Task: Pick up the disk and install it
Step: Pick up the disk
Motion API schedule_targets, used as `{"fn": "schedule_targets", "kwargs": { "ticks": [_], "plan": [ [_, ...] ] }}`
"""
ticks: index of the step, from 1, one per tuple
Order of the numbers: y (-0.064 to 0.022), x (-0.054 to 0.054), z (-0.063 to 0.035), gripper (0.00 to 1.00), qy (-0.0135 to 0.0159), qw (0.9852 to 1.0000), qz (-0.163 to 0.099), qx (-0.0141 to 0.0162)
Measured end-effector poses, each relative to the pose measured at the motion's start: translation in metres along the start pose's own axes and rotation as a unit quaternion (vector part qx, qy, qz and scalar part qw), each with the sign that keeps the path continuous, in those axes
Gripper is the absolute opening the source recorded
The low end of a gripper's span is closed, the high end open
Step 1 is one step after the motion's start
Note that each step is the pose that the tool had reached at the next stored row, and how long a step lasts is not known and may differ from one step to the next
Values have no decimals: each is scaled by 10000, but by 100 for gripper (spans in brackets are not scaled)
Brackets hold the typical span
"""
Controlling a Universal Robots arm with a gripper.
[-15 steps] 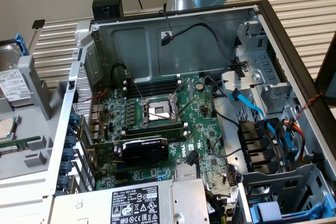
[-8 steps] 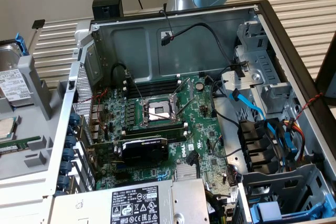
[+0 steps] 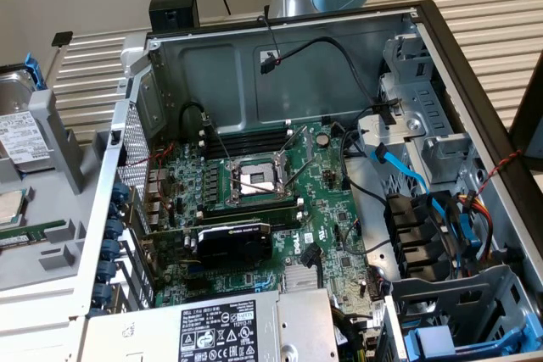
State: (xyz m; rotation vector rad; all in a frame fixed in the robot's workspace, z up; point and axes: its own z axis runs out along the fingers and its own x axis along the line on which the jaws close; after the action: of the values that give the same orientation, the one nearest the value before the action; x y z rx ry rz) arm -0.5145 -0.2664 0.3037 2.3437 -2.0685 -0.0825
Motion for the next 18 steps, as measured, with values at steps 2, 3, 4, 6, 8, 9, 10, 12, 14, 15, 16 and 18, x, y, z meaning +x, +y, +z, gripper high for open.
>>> {"fn": "schedule_targets", "kwargs": {
  "ticks": [2,3,4,6,8,9,10,12,14,15,16,18],
  "plan": [
    [-5,-5,0,51,0,10000,0,0],
    [-6,-5,0,51,0,10000,1,0],
    [-7,-5,0,51,0,10000,1,0],
    [-7,-5,0,51,0,10000,1,0],
    [-7,-5,0,51,0,10000,1,0],
    [-8,-5,0,51,0,10000,1,0],
    [-7,-5,0,49,0,10000,1,0],
    [-8,-4,-1,49,1,10000,1,-1],
    [-8,-5,0,38,0,10000,1,-1],
    [-8,-5,0,38,0,10000,1,-1],
    [-8,-5,0,38,0,10000,0,-1],
    [-8,-5,0,38,0,10000,1,-1]
  ]
}}
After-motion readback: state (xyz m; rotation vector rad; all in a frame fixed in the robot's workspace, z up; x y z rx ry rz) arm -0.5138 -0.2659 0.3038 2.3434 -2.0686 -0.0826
